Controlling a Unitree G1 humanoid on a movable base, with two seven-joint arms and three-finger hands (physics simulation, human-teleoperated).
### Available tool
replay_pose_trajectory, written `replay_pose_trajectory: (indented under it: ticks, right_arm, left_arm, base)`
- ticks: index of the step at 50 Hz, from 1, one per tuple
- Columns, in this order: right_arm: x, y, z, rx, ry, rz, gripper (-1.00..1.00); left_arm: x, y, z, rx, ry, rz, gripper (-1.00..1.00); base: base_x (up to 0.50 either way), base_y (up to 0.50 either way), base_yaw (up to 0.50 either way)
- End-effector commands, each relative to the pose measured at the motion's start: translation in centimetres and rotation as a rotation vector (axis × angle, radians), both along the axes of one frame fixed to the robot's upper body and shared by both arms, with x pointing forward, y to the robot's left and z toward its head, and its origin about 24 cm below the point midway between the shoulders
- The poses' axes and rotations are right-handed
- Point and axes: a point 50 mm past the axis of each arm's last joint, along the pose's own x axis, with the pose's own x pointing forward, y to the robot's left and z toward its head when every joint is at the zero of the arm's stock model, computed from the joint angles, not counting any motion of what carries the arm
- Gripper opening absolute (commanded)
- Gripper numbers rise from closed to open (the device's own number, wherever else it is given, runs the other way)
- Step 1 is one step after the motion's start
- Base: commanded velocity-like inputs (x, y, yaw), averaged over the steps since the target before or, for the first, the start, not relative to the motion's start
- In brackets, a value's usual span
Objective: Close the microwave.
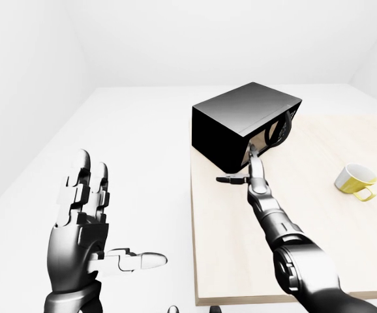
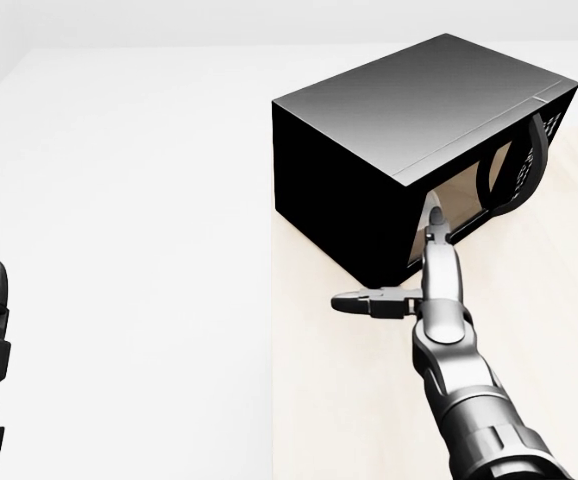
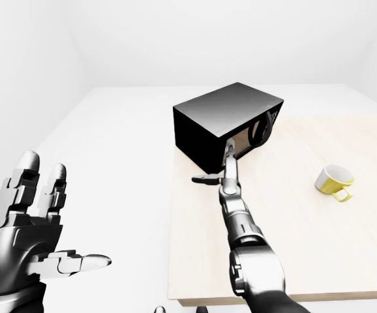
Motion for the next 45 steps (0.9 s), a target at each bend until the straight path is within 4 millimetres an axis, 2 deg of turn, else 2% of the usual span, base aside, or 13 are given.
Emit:
replay_pose_trajectory:
  ticks: [1, 4, 10, 12, 19, 20, 27, 29, 32, 33, 34, 45]
  right_arm:
    - [0.2, 0.6, 4.2, -0.019, -0.228, 0.078, 1.0]
    - [-0.6, 0.6, 5.5, -0.025, -0.32, 0.088, 1.0]
    - [-4.7, 0.2, 7.9, -0.046, -0.416, 0.092, 1.0]
    - [-6.5, 0.2, 9.5, -0.05, -0.511, 0.104, 1.0]
    - [-9.9, 0.1, 11.7, -0.053, -0.641, 0.124, 1.0]
    - [-11.1, 0.0, 12.1, -0.05, -0.666, 0.126, 1.0]
    - [-15.1, -0.5, 11.7, -0.038, -0.668, 0.112, 1.0]
    - [-15.9, -0.8, 11.1, -0.023, -0.637, 0.108, 1.0]
    - [-16.9, -1.3, 8.9, 0.005, -0.532, 0.092, 1.0]
    - [-16.8, -1.2, 9.2, 0.003, -0.548, 0.094, 1.0]
    - [-17.0, -1.0, 10.5, -0.005, -0.61, 0.099, 1.0]
    - [-16.6, -0.7, 9.8, 0.002, -0.576, 0.114, 1.0]
  left_arm:
    - [0.0, 0.0, -0.1, 0.001, 0.004, -0.001, 1.0]
    - [0.0, 0.0, 0.0, 0.002, 0.004, 0.0, 1.0]
    - [-0.1, -0.1, 0.0, 0.002, 0.004, -0.001, 1.0]
    - [-0.1, -0.1, 0.0, 0.002, 0.005, -0.001, 1.0]
    - [-0.1, -0.1, 0.0, 0.001, 0.004, -0.001, 1.0]
    - [-0.1, -0.1, 0.0, 0.002, 0.004, 0.0, 1.0]
    - [0.0, -0.1, -0.1, 0.002, 0.007, -0.002, 1.0]
    - [0.0, -0.1, -0.1, 0.002, 0.008, -0.002, 1.0]
    - [0.0, -0.2, -0.2, 0.001, 0.012, -0.007, 1.0]
    - [0.0, -0.2, -0.2, 0.0, 0.012, -0.007, 1.0]
    - [0.1, -0.3, -0.3, 0.002, 0.017, -0.007, 1.0]
    - [0.1, -0.1, -0.1, 0.0, 0.006, -0.005, 1.0]
  base:
    - [0.0, 0.0, 0.0]
    - [0.0, 0.0, 0.0]
    - [0.0, 0.0, 0.0]
    - [0.0, 0.0, 0.0]
    - [0.0, 0.0, 0.0]
    - [0.0, 0.0, 0.0]
    - [0.0, 0.0, 0.0]
    - [0.0, 0.0, 0.0]
    - [0.0, 0.0, 0.0]
    - [0.0, 0.0, 0.0]
    - [0.0, 0.0, 0.0]
    - [0.0, 0.0, 0.0]
